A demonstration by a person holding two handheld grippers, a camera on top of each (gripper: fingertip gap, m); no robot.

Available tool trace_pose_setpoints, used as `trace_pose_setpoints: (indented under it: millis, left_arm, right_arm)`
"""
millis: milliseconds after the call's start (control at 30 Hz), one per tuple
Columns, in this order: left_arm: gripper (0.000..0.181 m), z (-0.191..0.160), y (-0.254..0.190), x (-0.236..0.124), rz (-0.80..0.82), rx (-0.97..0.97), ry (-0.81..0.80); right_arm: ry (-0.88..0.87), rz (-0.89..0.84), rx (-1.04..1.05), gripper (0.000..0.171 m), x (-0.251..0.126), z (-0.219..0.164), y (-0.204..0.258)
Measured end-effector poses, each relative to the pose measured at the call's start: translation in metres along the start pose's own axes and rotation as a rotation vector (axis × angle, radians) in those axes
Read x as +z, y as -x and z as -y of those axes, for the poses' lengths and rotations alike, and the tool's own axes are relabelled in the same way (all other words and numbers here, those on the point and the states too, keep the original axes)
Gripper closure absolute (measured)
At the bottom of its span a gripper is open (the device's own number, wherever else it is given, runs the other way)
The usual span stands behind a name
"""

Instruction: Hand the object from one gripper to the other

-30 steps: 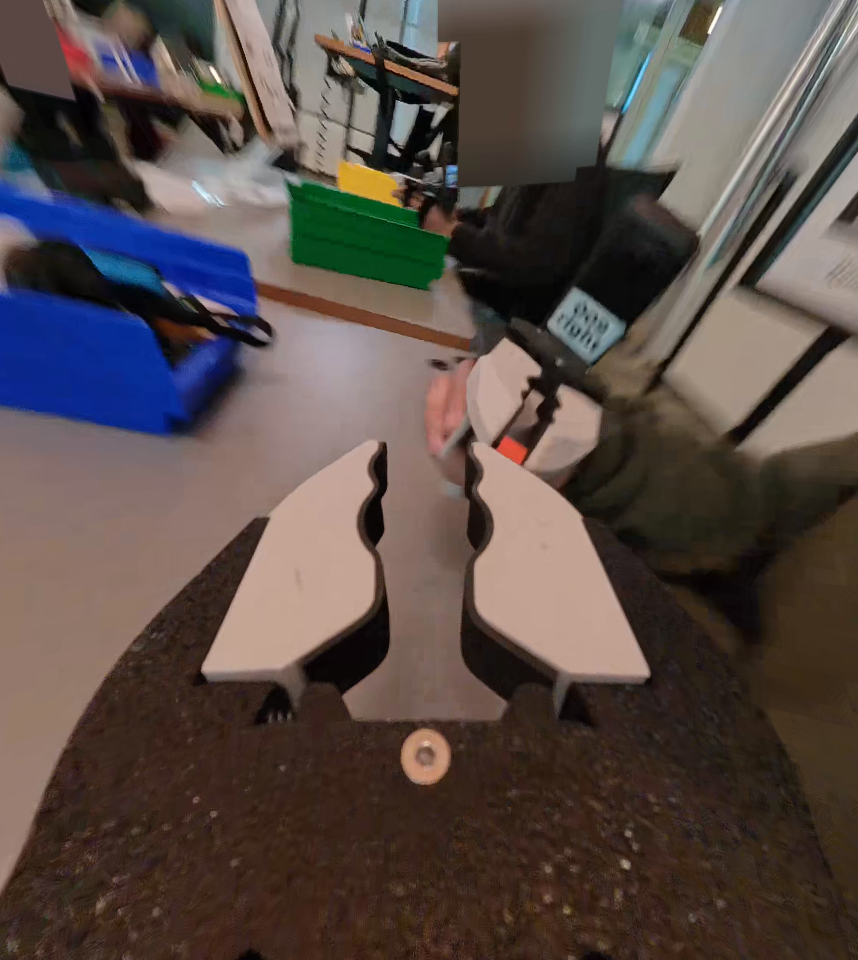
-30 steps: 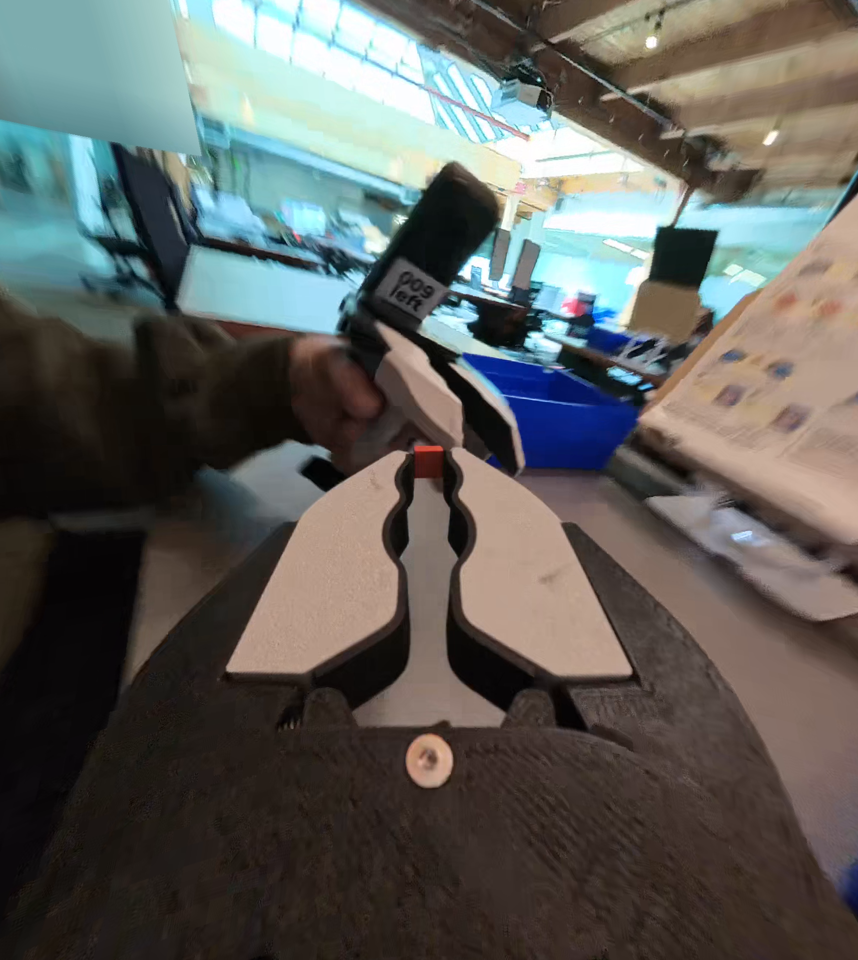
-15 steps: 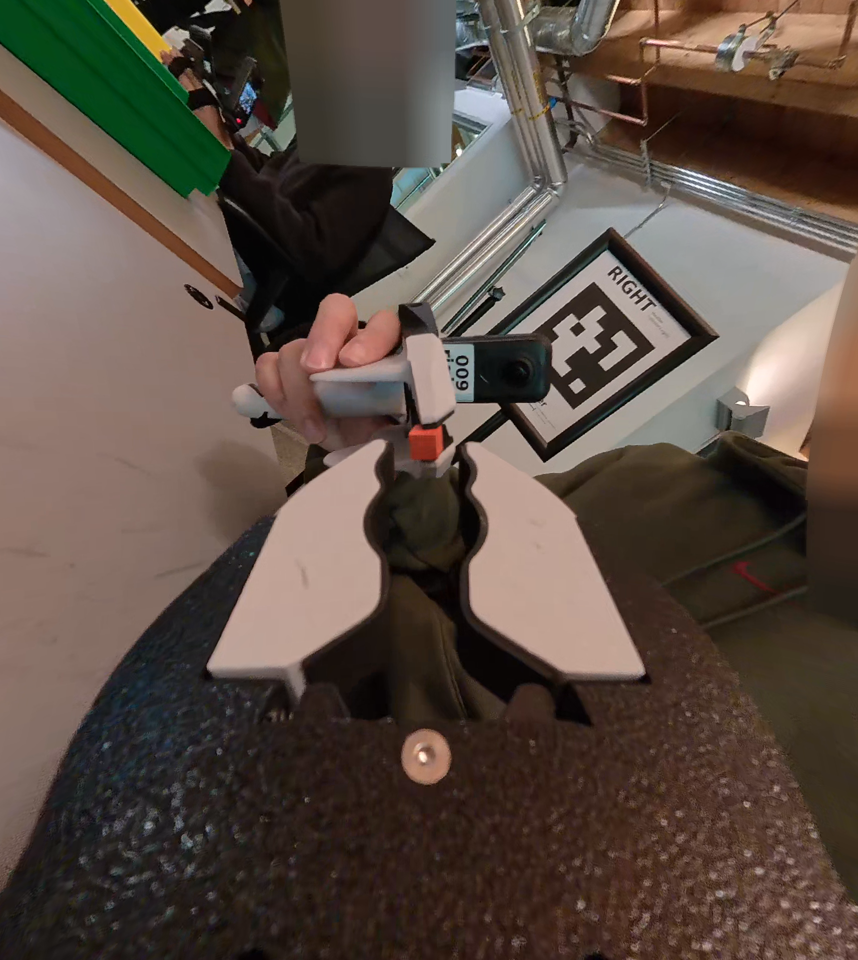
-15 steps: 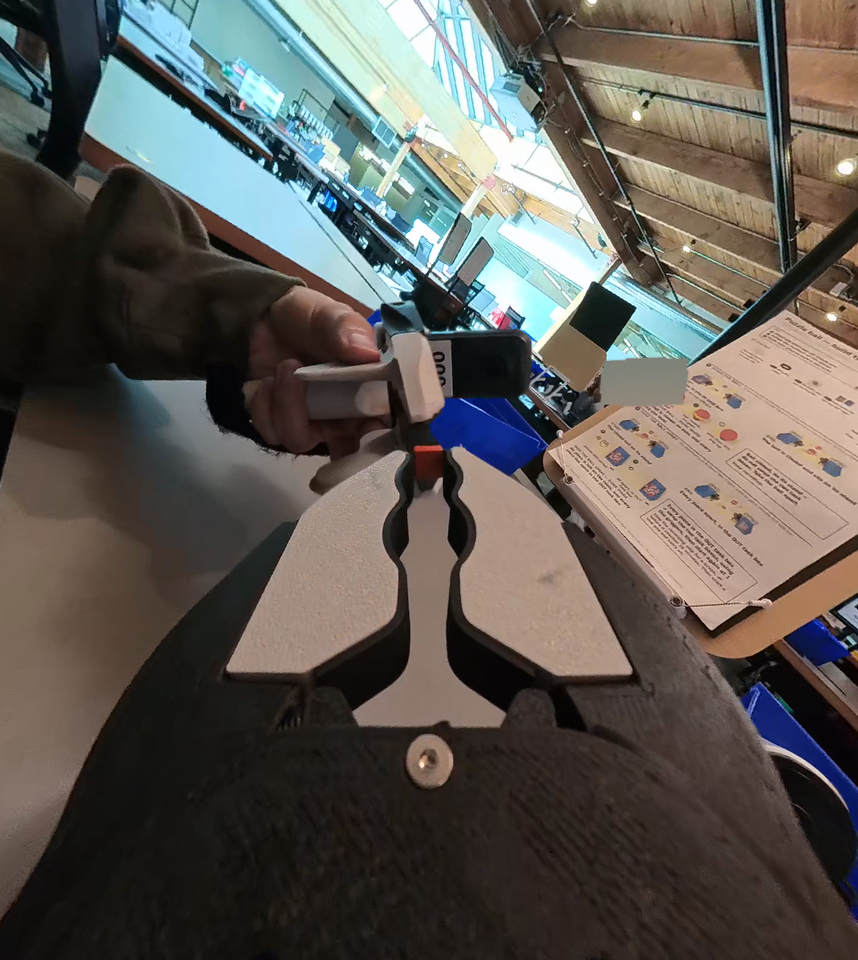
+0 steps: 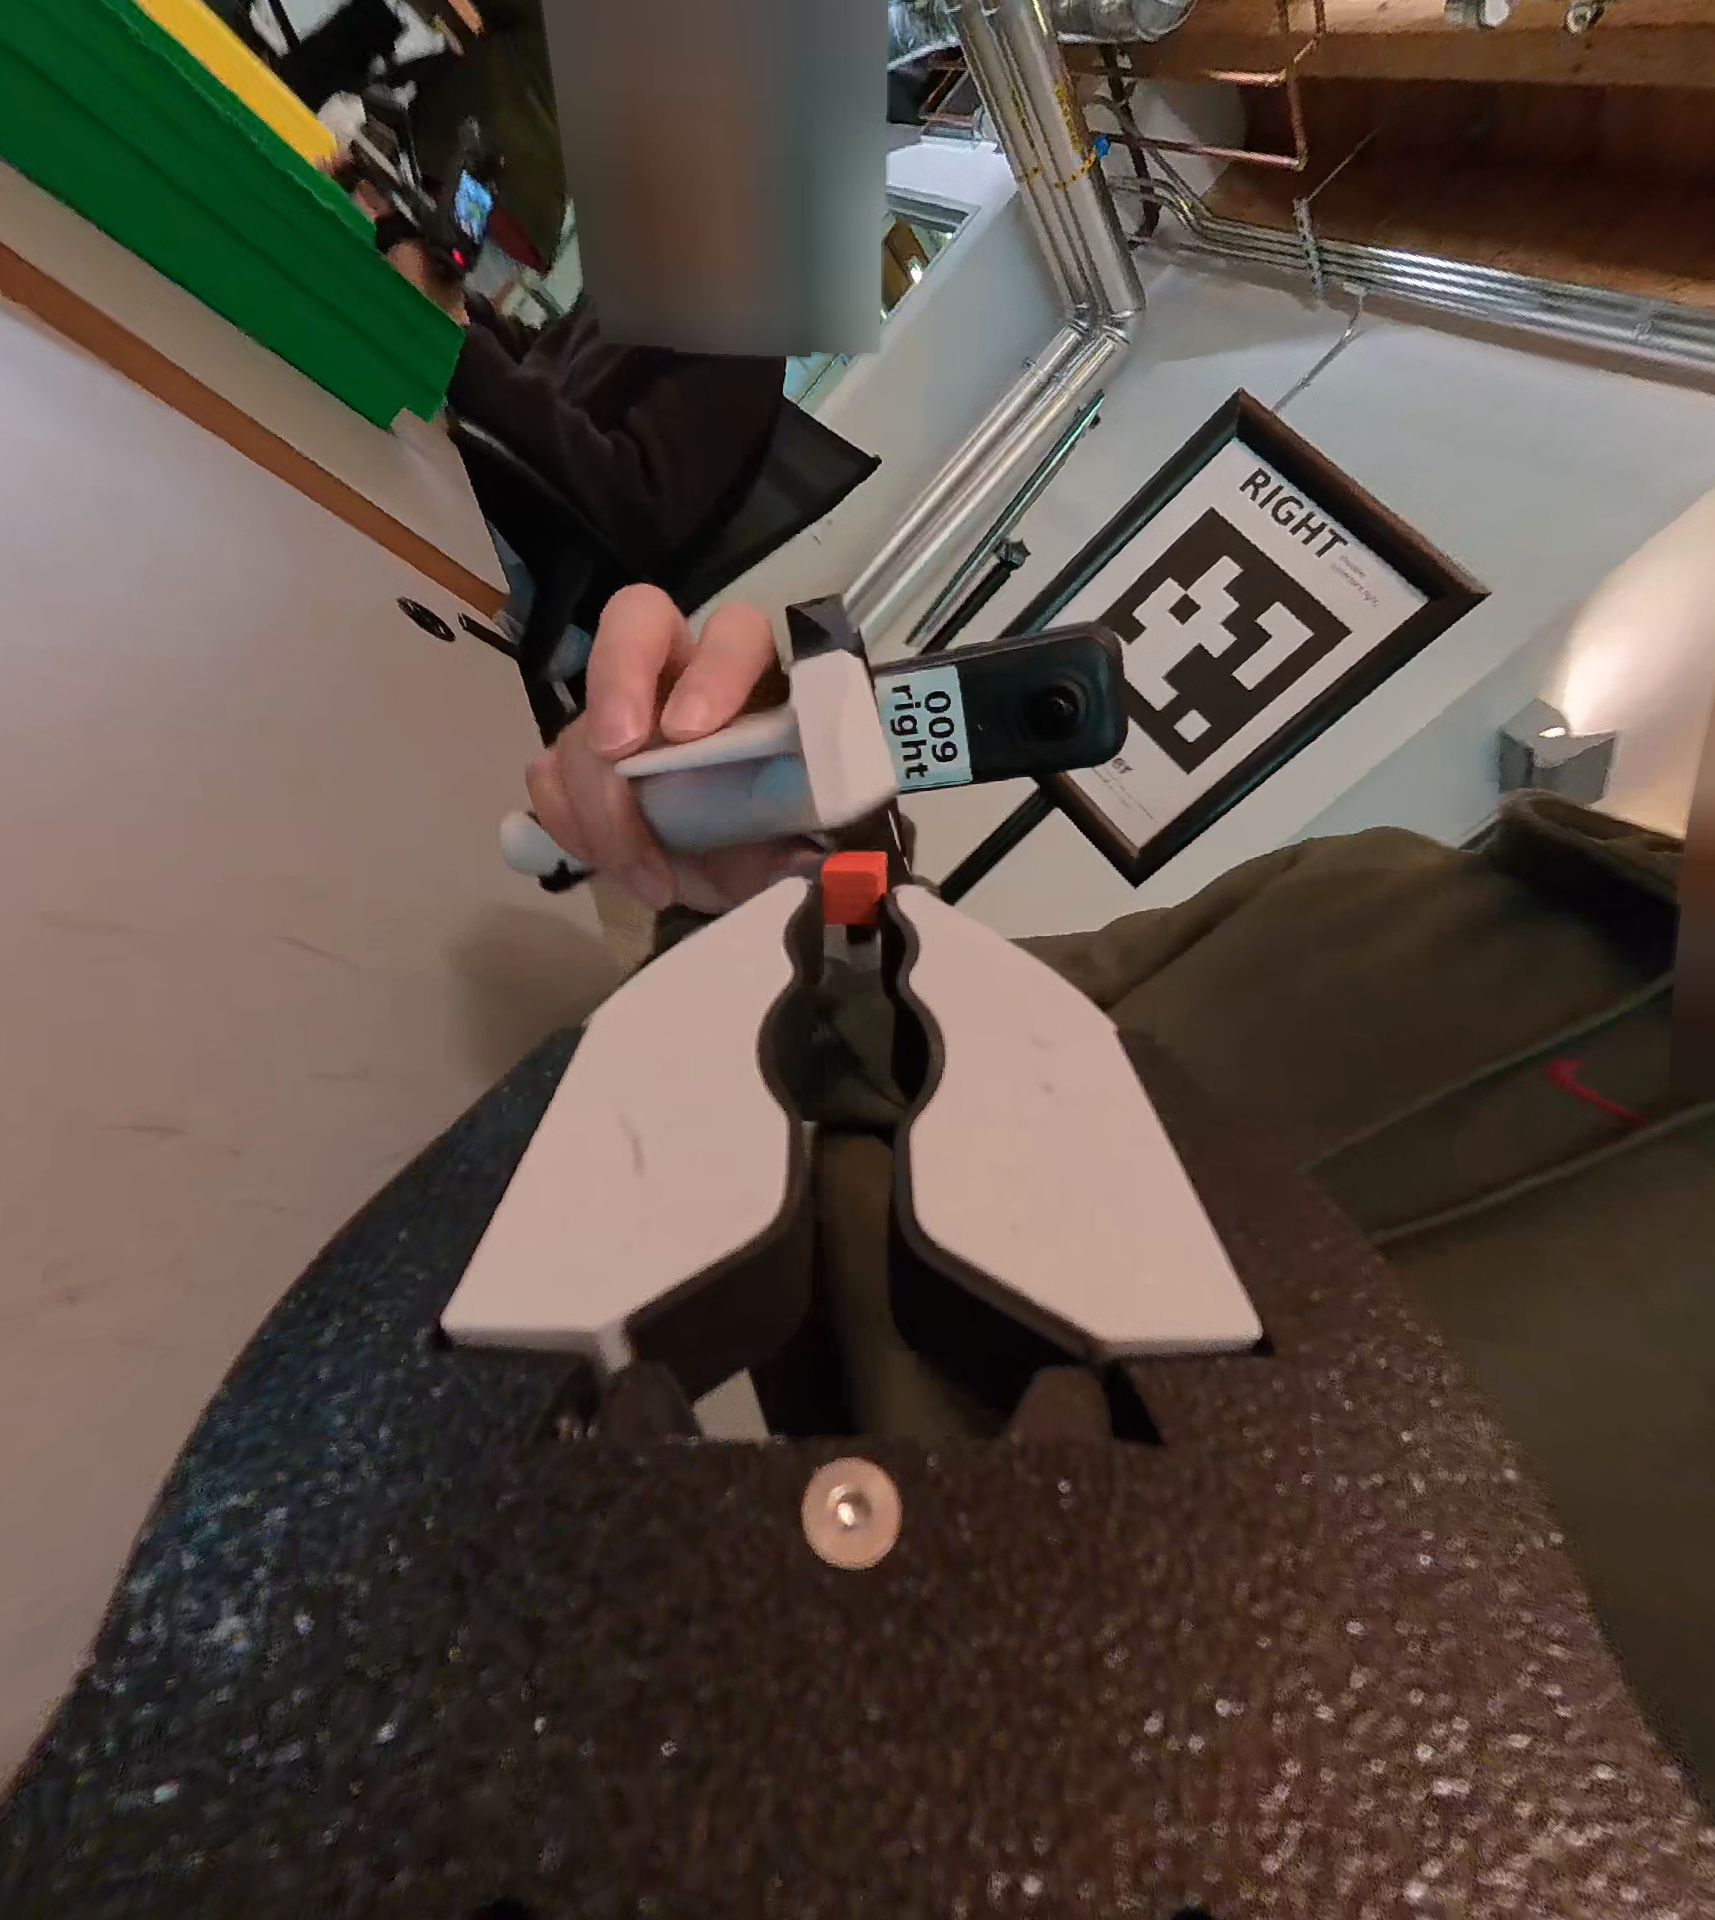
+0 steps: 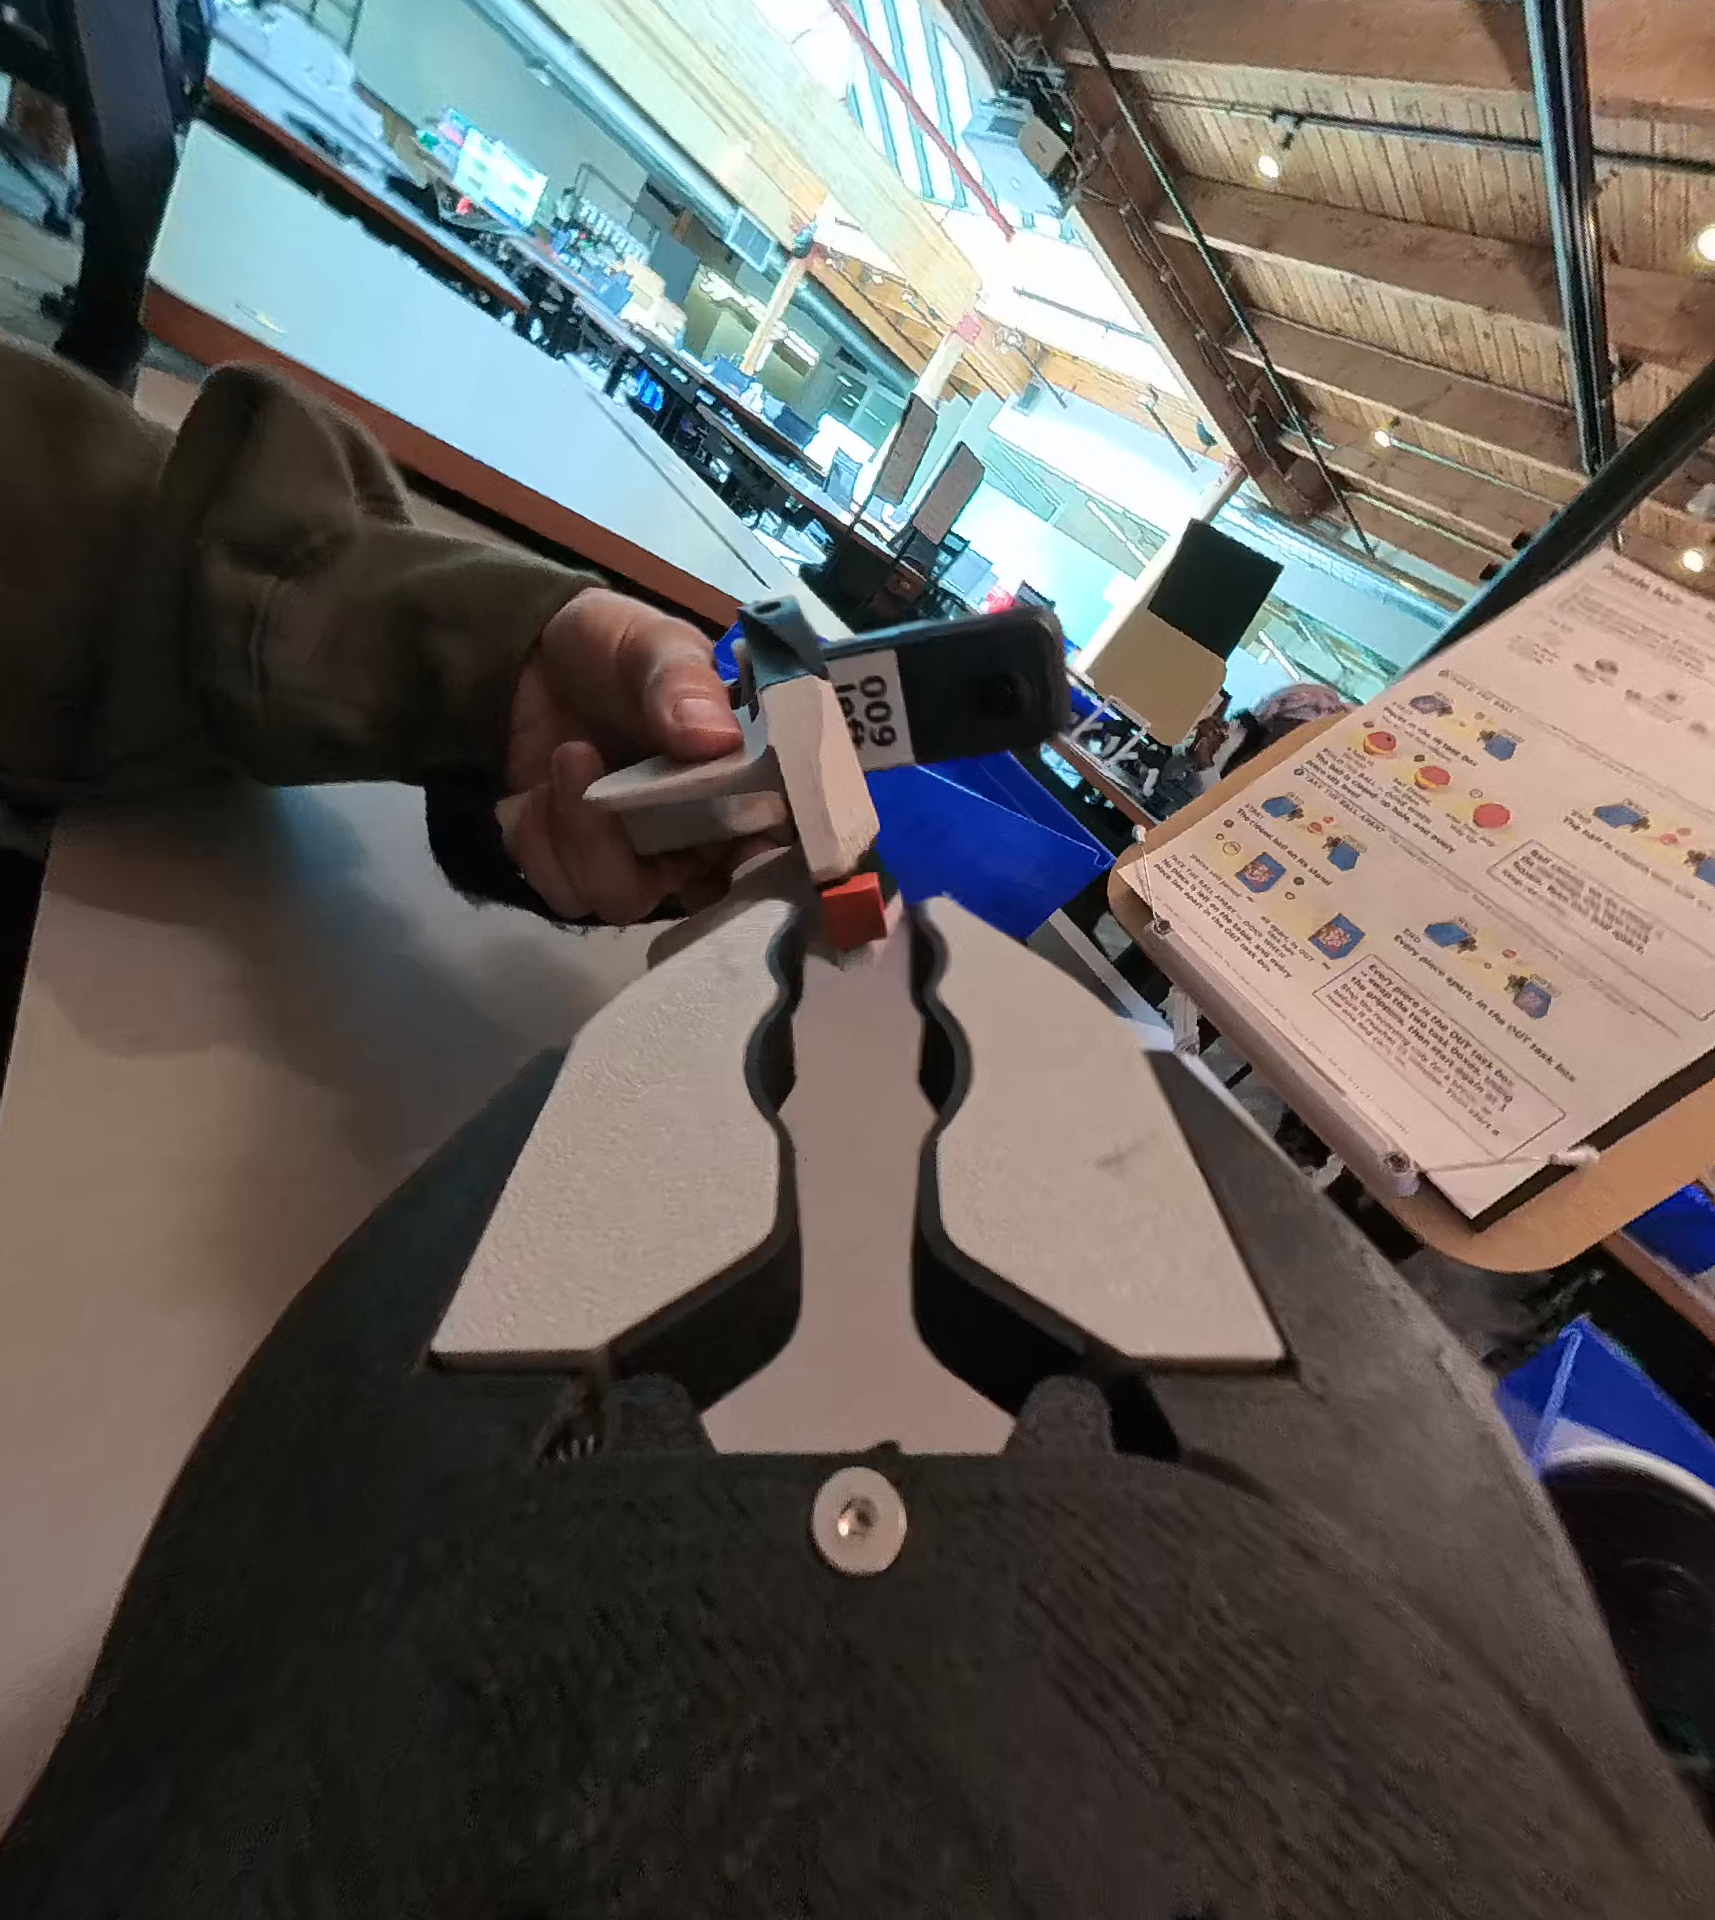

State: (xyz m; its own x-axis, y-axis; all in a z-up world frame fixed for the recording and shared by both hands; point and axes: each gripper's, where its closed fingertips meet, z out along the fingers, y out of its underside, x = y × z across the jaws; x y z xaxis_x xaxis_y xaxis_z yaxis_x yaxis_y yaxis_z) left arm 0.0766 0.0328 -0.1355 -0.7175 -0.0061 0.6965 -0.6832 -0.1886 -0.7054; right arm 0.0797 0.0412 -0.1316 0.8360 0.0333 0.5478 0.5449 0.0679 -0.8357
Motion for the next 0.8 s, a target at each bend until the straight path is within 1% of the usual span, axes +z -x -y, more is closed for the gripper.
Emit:
trace_pose_setpoints:
  millis: [33, 100, 167, 267, 333, 400, 467, 567, 667, 767, 800]
  left_arm:
    - [0.171, 0.003, 0.001, -0.001, 0.023, 0.044, -0.014]
    - [0.171, 0.009, 0.009, -0.007, 0.122, 0.167, -0.031]
    - [0.172, 0.016, 0.010, -0.013, 0.206, 0.350, -0.042]
    - [0.172, 0.023, 0.004, -0.016, 0.275, 0.625, -0.052]
    - [0.172, 0.022, 0.000, -0.015, 0.306, 0.795, -0.031]
    - [0.172, 0.019, -0.001, -0.013, 0.331, 0.932, 0.004]
    - [0.172, 0.016, 0.002, -0.013, 0.369, 1.042, 0.042]
    - [0.172, 0.015, 0.005, -0.014, 0.406, 1.128, 0.060]
    - [0.172, 0.015, 0.003, -0.015, 0.402, 1.156, 0.059]
    - [0.172, 0.015, 0.002, -0.016, 0.398, 1.176, 0.061]
    - [0.172, 0.014, 0.002, -0.016, 0.397, 1.182, 0.068]
  right_arm:
    - [0.002, -0.014, 0.047, 0.143, 0.000, -0.001, -0.004]
    - [0.007, -0.004, 0.191, 0.131, -0.001, -0.003, -0.008]
    - [-0.003, 0.016, 0.393, 0.120, 0.000, -0.003, -0.012]
    - [0.013, 0.061, 0.749, 0.115, 0.006, -0.011, -0.013]
    - [0.002, 0.118, 1.005, 0.111, 0.011, -0.013, -0.008]
    - [-0.068, 0.201, 1.242, 0.111, 0.013, -0.006, -0.004]
    - [-0.145, 0.274, 1.401, 0.112, 0.014, 0.001, -0.002]
    - [-0.187, 0.305, 1.489, 0.118, 0.015, 0.002, -0.002]
    - [-0.182, 0.313, 1.490, 0.127, 0.015, 0.002, 0.000]
    - [-0.197, 0.327, 1.494, 0.141, 0.014, 0.005, -0.001]
    - [-0.197, 0.327, 1.495, 0.143, 0.014, 0.005, -0.001]
